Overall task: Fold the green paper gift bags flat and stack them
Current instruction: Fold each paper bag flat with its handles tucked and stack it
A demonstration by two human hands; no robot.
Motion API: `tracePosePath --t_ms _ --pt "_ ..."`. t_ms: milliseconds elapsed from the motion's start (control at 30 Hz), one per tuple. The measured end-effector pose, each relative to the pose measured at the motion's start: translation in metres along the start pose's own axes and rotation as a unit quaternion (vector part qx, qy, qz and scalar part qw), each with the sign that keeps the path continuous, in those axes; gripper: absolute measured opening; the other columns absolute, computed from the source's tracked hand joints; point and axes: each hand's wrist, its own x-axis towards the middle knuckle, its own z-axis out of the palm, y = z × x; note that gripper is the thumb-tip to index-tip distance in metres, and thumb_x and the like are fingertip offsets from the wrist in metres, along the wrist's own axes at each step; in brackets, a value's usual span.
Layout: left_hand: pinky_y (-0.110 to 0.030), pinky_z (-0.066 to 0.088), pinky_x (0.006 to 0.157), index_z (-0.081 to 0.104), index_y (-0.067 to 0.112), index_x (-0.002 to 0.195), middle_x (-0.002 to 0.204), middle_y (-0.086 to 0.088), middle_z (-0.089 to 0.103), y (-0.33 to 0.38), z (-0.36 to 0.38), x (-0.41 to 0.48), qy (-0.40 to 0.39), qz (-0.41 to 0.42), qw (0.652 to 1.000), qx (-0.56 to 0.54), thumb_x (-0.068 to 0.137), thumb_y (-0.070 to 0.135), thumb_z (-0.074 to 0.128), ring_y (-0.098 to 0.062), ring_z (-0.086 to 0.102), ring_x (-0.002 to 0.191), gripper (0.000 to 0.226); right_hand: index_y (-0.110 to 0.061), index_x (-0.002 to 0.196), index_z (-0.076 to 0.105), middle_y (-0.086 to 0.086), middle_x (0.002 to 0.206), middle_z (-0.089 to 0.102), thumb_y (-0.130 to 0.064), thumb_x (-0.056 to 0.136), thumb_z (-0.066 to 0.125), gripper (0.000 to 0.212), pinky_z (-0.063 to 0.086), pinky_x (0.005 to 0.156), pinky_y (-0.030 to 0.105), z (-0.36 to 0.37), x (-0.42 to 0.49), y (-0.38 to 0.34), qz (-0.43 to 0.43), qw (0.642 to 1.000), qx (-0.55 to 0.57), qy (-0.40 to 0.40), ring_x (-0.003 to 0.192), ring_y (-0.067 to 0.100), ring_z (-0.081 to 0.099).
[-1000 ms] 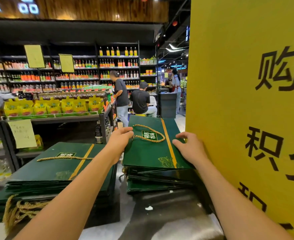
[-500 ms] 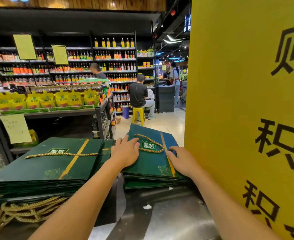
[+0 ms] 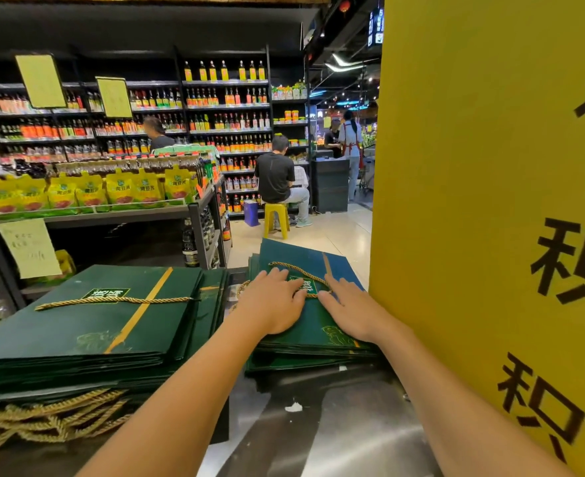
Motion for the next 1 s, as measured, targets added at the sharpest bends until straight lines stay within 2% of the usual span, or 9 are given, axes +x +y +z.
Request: tracePosePath --t_ms 167,333,400,467,567,633,733,867,1000 --pt "-0.042 0.020 0.122 0.031 0.020 0.158 0.164 -0.014 0.027 0.001 0.016 -0.001 0.012 -0.002 1.000 0.006 0.109 0.038 0.020 -0.029 0.023 0.149 0.054 -0.031 0.162 0.008 0.007 0.169 0.012 -0.058 0.105 0.014 0.063 0.012 0.126 0.047 0.007 0.000 0.000 0.007 0.999 -0.053 0.003 0.156 0.023 0.009" --pt "-0.043 0.024 0.120 0.038 0.020 0.155 0.159 -0.013 0.036 0.000 0.006 -0.003 0.029 -0.002 0.999 -0.016 0.108 0.037 0.026 -0.028 0.031 0.145 0.052 -0.029 0.162 0.011 0.007 0.169 0.015 -0.057 0.105 0.016 0.064 0.014 0.126 0.046 0.000 -0.004 -0.005 0.005 0.999 -0.051 0.002 0.156 0.023 0.012" --pt "-0.041 0.027 0.119 0.044 0.019 0.152 0.156 -0.010 0.042 -0.001 -0.005 -0.008 0.049 -0.001 0.996 -0.076 0.108 0.036 0.034 -0.027 0.037 0.142 0.049 -0.024 0.158 0.028 0.008 0.161 0.035 -0.052 0.107 0.024 0.059 0.031 0.119 0.042 -0.004 -0.010 -0.009 -0.016 0.997 -0.050 0.054 0.148 0.024 0.032" --pt "-0.040 0.038 0.113 0.050 0.019 0.148 0.150 -0.009 0.051 -0.004 -0.017 -0.018 0.082 -0.012 0.983 -0.162 0.106 0.035 0.043 -0.027 0.048 0.134 0.046 -0.019 0.147 0.046 0.005 0.144 0.055 -0.047 0.107 0.033 0.051 0.045 0.103 0.038 -0.009 -0.018 -0.018 -0.035 0.990 -0.054 0.128 0.128 0.021 0.052" --pt "-0.041 0.050 0.097 0.062 0.021 0.135 0.128 -0.008 0.064 -0.014 -0.039 -0.040 0.117 -0.031 0.966 -0.230 0.104 0.034 0.046 -0.025 0.061 0.112 0.036 -0.016 0.139 0.056 0.003 0.134 0.060 -0.037 0.105 0.046 0.041 0.046 0.100 0.039 -0.020 -0.028 -0.045 -0.068 0.975 -0.017 0.211 0.120 0.021 0.056" --pt "-0.041 0.053 0.094 0.067 0.020 0.124 0.120 -0.005 0.068 -0.029 -0.055 -0.060 0.126 -0.058 0.960 -0.244 0.103 0.032 0.047 -0.023 0.063 0.108 0.031 -0.016 0.126 0.064 0.003 0.121 0.064 -0.031 0.103 0.051 0.031 0.047 0.096 0.039 -0.027 -0.039 -0.076 -0.105 0.964 0.024 0.242 0.111 0.021 0.057" --pt "-0.039 0.053 0.091 0.069 0.018 0.117 0.115 -0.002 0.069 -0.065 -0.076 -0.097 0.141 -0.125 0.956 -0.226 0.101 0.028 0.049 -0.024 0.063 0.107 0.028 -0.017 0.103 0.069 0.000 0.098 0.064 -0.030 0.102 0.050 0.023 0.049 0.081 0.040 -0.028 -0.058 -0.131 -0.165 0.962 0.051 0.210 0.093 0.020 0.058" --pt "-0.042 0.055 0.091 0.070 0.023 0.114 0.112 -0.002 0.070 -0.121 -0.089 -0.152 0.153 -0.233 0.943 -0.182 0.097 0.032 0.053 -0.028 0.065 0.104 0.025 -0.014 0.083 0.064 0.003 0.079 0.064 -0.037 0.100 0.051 0.031 0.050 0.071 0.041 -0.006 -0.076 -0.196 -0.213 0.963 0.106 0.123 0.075 0.021 0.059" --pt "-0.042 0.055 0.089 0.071 0.021 0.111 0.111 -0.001 0.071 -0.165 -0.092 -0.206 0.143 -0.318 0.934 -0.084 0.097 0.038 0.056 -0.028 0.065 0.106 0.027 -0.006 0.078 0.062 0.006 0.064 0.055 -0.051 0.099 0.051 0.051 0.043 0.066 0.037 0.021 -0.073 -0.227 -0.154 0.978 0.121 0.074 0.066 0.024 0.056"
